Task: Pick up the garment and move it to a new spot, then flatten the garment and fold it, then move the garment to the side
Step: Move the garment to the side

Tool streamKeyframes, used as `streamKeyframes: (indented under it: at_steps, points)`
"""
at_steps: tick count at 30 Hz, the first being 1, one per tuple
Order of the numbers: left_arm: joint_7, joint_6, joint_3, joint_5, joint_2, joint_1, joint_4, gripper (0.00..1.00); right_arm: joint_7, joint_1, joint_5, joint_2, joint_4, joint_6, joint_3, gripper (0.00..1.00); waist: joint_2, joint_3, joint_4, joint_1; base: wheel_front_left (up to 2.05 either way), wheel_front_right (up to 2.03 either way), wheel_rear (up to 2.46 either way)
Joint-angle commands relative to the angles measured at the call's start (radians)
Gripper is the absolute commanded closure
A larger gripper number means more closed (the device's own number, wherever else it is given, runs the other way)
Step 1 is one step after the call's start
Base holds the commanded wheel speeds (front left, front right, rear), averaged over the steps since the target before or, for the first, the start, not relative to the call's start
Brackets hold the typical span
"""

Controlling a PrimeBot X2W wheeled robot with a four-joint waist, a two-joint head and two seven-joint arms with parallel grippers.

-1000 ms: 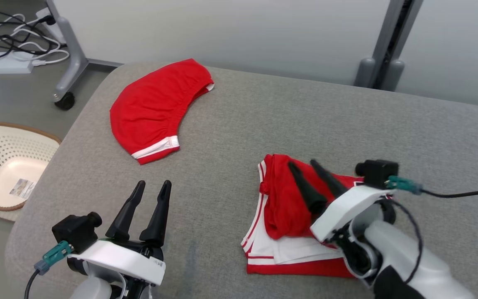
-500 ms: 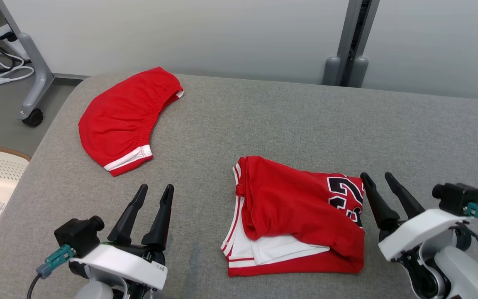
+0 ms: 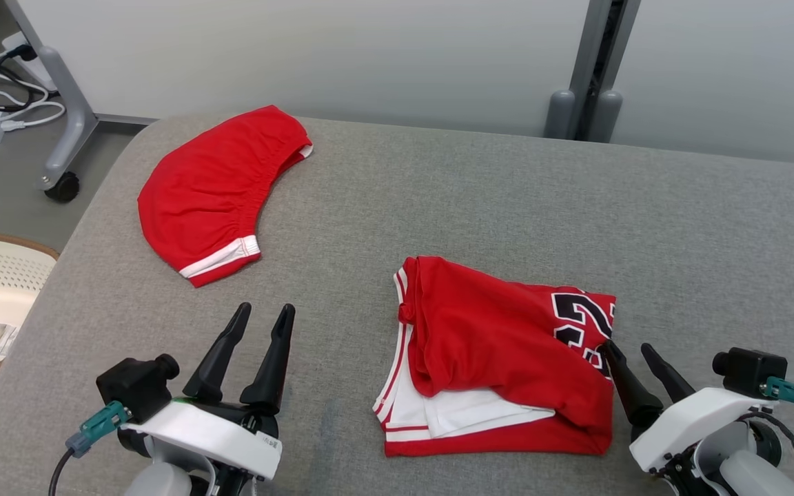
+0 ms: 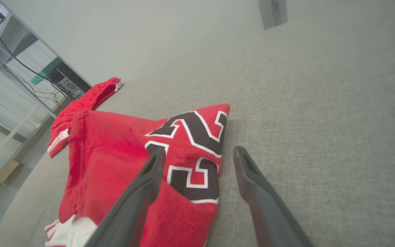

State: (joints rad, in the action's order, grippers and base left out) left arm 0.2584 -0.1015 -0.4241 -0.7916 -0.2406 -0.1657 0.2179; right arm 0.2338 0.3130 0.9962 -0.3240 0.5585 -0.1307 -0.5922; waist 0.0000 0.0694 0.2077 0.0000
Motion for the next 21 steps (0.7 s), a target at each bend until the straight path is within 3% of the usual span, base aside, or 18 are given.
streamKeyframes:
  at_steps: [1, 12, 21]
  points:
    - [0.000, 0.001, 0.003, 0.002, -0.009, -0.007, 0.001, 0.00, -0.004, -0.006, 0.017, -0.004, 0.007, 0.000, -0.008, 0.00, 0.0000, 0.002, 0.009, 0.0000, 0.00, 0.00, 0.00]
    - [-0.001, 0.004, -0.005, -0.001, -0.008, -0.008, 0.005, 0.00, -0.009, -0.006, 0.030, -0.019, -0.019, 0.000, -0.085, 0.00, 0.0000, 0.005, 0.027, 0.0000, 0.00, 0.00, 0.00]
    - [0.000, 0.010, -0.004, -0.005, -0.015, -0.001, 0.006, 0.00, 0.018, -0.030, 0.003, -0.051, -0.116, 0.000, -0.139, 0.00, 0.0000, 0.000, 0.029, 0.0000, 0.00, 0.00, 0.00]
